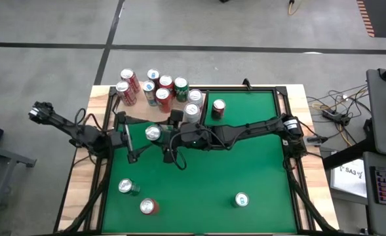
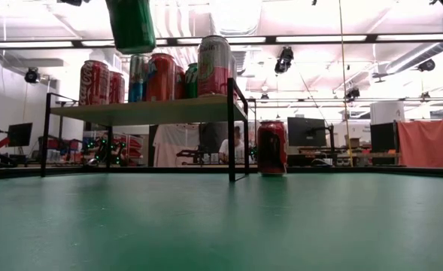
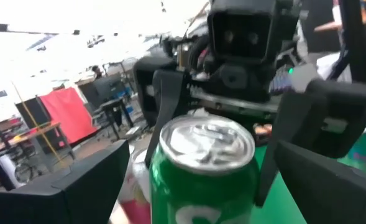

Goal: Place canned beverage on shelf
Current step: Put the green soda can on the shelf aligned with the other green soda can

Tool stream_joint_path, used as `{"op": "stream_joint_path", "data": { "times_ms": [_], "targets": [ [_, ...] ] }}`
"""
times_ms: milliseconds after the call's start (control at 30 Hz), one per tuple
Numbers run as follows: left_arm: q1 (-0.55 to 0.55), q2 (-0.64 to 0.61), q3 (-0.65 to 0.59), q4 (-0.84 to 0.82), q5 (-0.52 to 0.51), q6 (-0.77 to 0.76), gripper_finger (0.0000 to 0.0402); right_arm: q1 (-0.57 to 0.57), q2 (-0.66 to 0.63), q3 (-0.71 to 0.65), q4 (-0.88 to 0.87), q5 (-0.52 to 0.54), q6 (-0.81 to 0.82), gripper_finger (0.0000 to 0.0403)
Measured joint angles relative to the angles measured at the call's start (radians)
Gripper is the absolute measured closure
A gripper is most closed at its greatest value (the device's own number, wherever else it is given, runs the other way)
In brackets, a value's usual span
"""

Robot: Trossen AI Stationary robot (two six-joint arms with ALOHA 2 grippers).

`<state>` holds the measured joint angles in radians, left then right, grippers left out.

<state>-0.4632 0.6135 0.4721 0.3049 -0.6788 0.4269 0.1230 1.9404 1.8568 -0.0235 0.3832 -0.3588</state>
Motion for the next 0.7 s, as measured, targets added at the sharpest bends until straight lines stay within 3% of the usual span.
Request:
{"op": "stream_joint_path", "data": {
  "times_ms": [400, 700],
  "targets": [
    [0.034, 0.097, 0.005, 0.103, 0.006, 0.025, 0.0016, 0.004, 0.000, 0.000, -0.008, 0.003, 0.021, 0.0110],
    [0.073, 0.102, 0.004, 0.104, 0.007, 0.008, 0.0047, 0.011, 0.000, -0.001, -0.008, 0.009, 0.015, 0.0110]
  ]
}}
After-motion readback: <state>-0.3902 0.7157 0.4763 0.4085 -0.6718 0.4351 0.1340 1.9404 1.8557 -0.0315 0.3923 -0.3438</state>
